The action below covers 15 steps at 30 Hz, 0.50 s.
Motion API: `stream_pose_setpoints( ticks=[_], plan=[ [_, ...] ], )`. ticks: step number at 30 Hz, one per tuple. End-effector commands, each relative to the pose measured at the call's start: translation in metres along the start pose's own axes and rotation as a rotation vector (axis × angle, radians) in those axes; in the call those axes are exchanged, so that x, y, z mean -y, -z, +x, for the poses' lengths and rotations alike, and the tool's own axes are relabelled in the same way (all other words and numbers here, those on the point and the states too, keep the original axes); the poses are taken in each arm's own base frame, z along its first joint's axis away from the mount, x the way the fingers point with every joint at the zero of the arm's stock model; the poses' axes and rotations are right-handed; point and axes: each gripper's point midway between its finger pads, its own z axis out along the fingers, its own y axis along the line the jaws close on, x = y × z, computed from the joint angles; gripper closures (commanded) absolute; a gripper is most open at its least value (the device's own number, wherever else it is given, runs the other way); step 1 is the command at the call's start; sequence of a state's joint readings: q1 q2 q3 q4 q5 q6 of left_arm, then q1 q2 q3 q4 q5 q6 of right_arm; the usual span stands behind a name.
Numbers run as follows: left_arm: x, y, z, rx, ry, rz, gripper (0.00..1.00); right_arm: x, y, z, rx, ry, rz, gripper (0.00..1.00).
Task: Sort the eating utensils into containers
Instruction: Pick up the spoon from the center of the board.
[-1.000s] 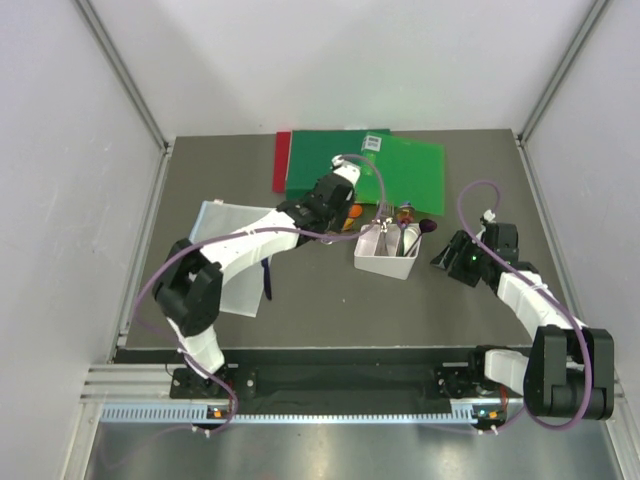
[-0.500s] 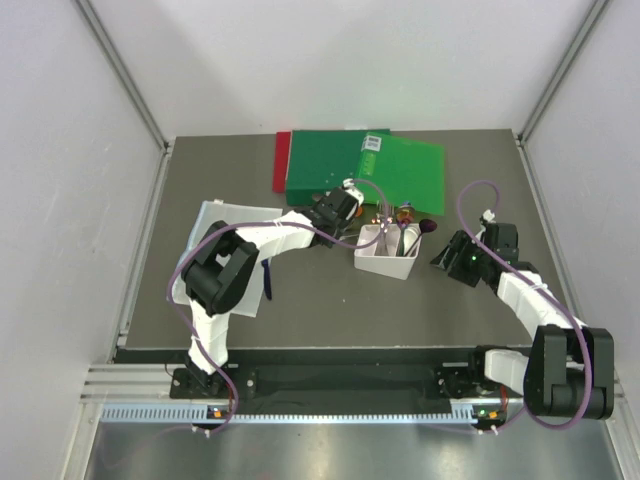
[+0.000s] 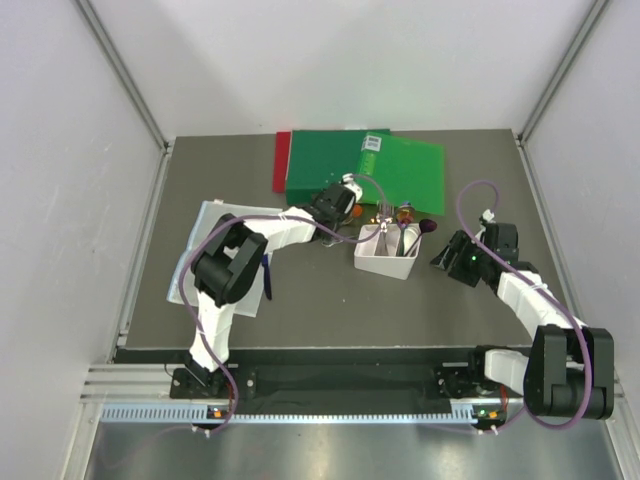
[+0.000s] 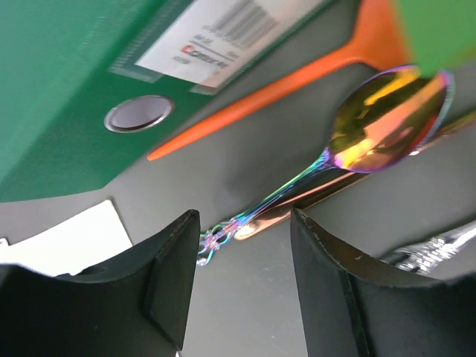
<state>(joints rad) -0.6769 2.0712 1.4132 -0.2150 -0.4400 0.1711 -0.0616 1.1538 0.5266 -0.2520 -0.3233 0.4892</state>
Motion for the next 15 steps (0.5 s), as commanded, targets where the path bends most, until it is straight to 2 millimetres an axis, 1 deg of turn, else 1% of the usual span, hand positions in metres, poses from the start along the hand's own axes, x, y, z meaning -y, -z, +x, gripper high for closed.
stream_pose_setpoints(
  ticks=[1, 6, 8, 11, 12, 13, 14, 15],
  plan=[
    [-0.01, 0.0, -0.023, 0.068, 0.031, -0.006, 0.43, -0.007, 0.003, -0.017, 0.044, 0.032, -0.026, 0.37],
    [-0.007, 0.005, -0.025, 0.067, 0.011, 0.039, 0.44, -0.007, 0.001, -0.015, 0.037, 0.026, -0.029, 0.37],
    [-0.009, 0.013, -0.028, 0.075, 0.01, 0.05, 0.44, -0.007, 0.001, -0.016, 0.039, 0.028, -0.028, 0.37],
    [-0.006, 0.02, -0.03, 0.084, -0.012, 0.092, 0.44, -0.008, 0.0, -0.017, 0.04, 0.027, -0.032, 0.37],
    [-0.008, 0.021, -0.033, 0.084, -0.02, 0.108, 0.44, -0.008, -0.001, -0.017, 0.037, 0.025, -0.033, 0.37],
    [-0.004, 0.017, -0.03, 0.069, -0.028, 0.126, 0.44, -0.009, -0.001, -0.017, 0.033, 0.026, -0.036, 0.38],
    [-0.005, 0.014, -0.024, 0.039, -0.038, 0.129, 0.44, -0.01, -0.001, -0.017, 0.033, 0.025, -0.039, 0.38],
    [-0.007, 0.013, -0.029, 0.038, -0.045, 0.13, 0.44, -0.01, -0.002, -0.017, 0.028, 0.022, -0.04, 0.38]
  ],
)
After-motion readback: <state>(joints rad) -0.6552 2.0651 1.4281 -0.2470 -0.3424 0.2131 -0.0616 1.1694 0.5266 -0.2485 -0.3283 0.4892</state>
